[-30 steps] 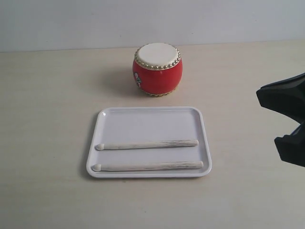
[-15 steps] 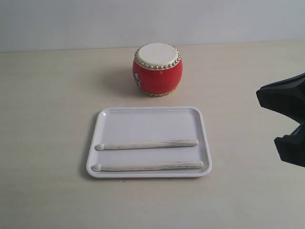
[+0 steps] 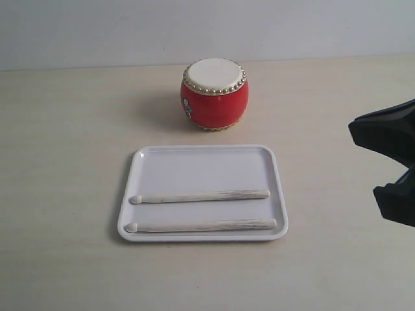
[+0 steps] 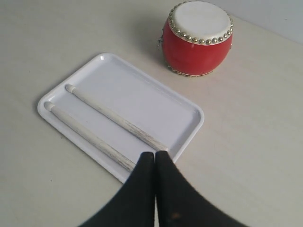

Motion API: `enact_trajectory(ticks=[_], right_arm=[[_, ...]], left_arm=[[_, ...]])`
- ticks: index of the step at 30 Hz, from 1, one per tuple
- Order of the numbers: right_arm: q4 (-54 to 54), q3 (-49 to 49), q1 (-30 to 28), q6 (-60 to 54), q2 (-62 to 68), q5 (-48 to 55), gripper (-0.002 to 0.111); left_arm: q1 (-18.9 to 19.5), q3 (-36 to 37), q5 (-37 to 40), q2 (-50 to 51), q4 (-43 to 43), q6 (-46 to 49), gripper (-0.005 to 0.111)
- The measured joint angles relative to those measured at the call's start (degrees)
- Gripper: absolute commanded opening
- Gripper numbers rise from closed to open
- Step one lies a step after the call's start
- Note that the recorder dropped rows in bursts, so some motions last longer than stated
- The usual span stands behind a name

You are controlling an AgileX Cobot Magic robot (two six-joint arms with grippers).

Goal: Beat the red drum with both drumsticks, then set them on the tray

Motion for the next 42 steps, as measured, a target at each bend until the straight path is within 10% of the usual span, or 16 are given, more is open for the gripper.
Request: enact_trajectory(ticks=[6, 17, 25, 42], right_arm=[[1.3, 0.0, -2.7, -0.2, -1.0, -1.0, 0.0], [21.3, 17.8, -37.0, -3.5, -19.7, -30.5, 0.0], [20.1, 37.6, -37.9, -7.2, -32.5, -38.8, 0.0], [17.4, 38.3, -43.9, -12.6, -43.9, -27.9, 0.0]], left_arm=[[0.0, 0.0, 0.0, 0.0, 0.0, 0.0, 0.0], [0.0, 0.0, 0.1, 0.0, 0.0, 0.0, 0.0], [0.0, 0.0, 0.1, 0.0, 0.0, 0.0, 0.0], [0.0, 0.0, 0.1, 0.0, 0.0, 0.0, 0.0]])
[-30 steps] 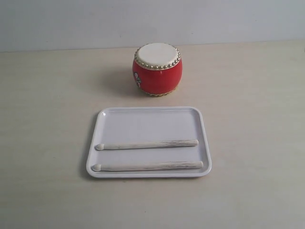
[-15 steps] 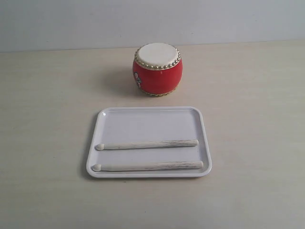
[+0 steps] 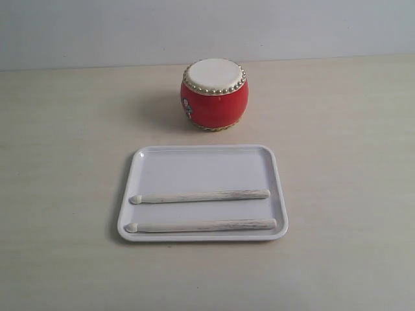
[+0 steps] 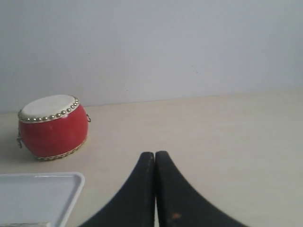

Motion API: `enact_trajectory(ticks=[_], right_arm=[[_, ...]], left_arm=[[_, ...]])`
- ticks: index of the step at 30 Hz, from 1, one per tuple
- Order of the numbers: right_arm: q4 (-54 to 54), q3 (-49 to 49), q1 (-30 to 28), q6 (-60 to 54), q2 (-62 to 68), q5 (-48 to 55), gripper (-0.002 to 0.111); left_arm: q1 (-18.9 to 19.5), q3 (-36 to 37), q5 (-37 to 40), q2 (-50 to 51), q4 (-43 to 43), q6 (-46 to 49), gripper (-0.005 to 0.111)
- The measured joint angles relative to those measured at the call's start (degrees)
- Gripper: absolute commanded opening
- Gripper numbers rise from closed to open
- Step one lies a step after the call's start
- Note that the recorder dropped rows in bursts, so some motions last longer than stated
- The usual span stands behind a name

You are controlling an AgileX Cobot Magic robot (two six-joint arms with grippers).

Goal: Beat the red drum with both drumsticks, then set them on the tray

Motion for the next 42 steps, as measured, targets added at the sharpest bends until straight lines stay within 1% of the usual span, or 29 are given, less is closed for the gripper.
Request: enact_trajectory(ticks=[3, 13, 42], right_arm=[[0.0, 0.0, -1.4, 0.0, 0.0, 0.3, 0.0], [0.1, 0.0, -3.1, 0.1, 0.0, 0.9, 0.0], [0.4, 0.0, -3.2, 0.2, 0.0, 0.9, 0.0]], left_arm=[[0.0, 0.0, 0.0, 0.0, 0.0, 0.0, 0.0], [0.0, 0.0, 0.0, 0.0, 0.0, 0.0, 0.0], [0.0, 0.0, 0.0, 0.0, 0.0, 0.0, 0.0]])
